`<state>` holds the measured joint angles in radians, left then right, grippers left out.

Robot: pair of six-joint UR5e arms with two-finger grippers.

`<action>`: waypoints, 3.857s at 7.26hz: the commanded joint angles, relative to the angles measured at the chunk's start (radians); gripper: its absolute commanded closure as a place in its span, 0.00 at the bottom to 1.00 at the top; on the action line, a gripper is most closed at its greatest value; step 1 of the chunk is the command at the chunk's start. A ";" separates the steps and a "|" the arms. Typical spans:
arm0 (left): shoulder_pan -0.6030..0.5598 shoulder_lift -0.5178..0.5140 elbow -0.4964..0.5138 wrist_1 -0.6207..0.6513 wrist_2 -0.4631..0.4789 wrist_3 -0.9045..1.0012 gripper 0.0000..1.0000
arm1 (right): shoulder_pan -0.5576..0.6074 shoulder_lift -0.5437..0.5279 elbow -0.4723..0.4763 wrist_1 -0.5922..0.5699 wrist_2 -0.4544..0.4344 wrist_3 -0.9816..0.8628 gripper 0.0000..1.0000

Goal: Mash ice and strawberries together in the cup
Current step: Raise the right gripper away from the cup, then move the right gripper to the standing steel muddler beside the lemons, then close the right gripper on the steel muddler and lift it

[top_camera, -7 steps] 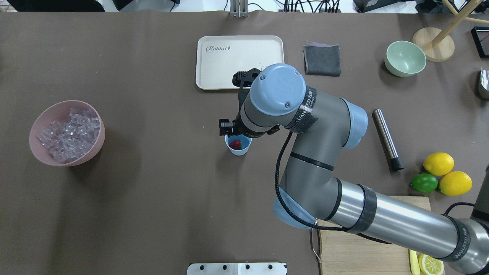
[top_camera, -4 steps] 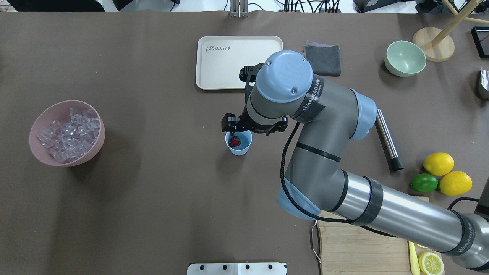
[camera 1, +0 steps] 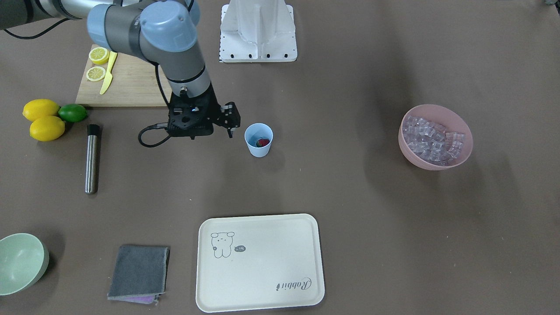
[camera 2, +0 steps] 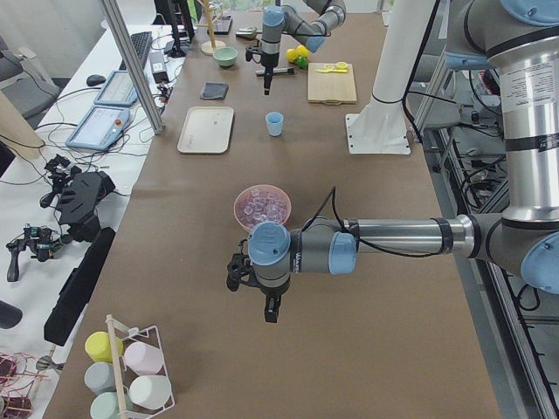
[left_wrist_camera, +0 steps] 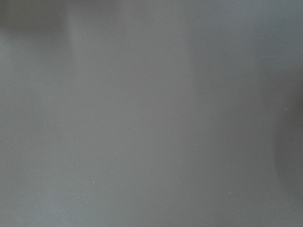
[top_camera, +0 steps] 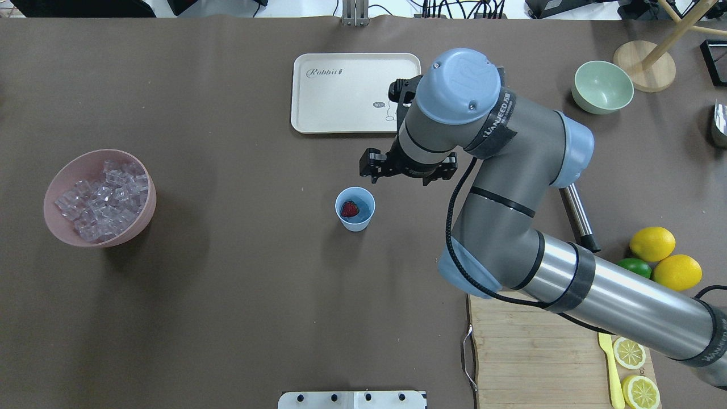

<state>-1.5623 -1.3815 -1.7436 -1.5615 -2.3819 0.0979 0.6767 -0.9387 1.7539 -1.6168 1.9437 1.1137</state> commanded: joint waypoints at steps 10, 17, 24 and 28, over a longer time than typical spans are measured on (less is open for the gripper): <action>-0.007 0.004 -0.005 -0.034 0.064 0.005 0.01 | 0.254 -0.282 -0.240 0.059 0.213 -0.476 0.00; -0.007 0.004 -0.001 -0.034 0.098 0.005 0.01 | 0.221 -0.321 -0.257 0.178 0.242 -0.413 0.07; -0.007 0.002 0.003 -0.034 0.098 0.005 0.01 | 0.224 -0.336 -0.258 0.222 0.277 -0.436 0.45; -0.005 0.002 0.007 -0.034 0.098 0.003 0.01 | 0.241 -0.325 -0.246 0.226 0.299 -0.439 1.00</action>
<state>-1.5679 -1.3790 -1.7393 -1.5953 -2.2841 0.1013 0.9053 -1.2707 1.5013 -1.3933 2.2269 0.6766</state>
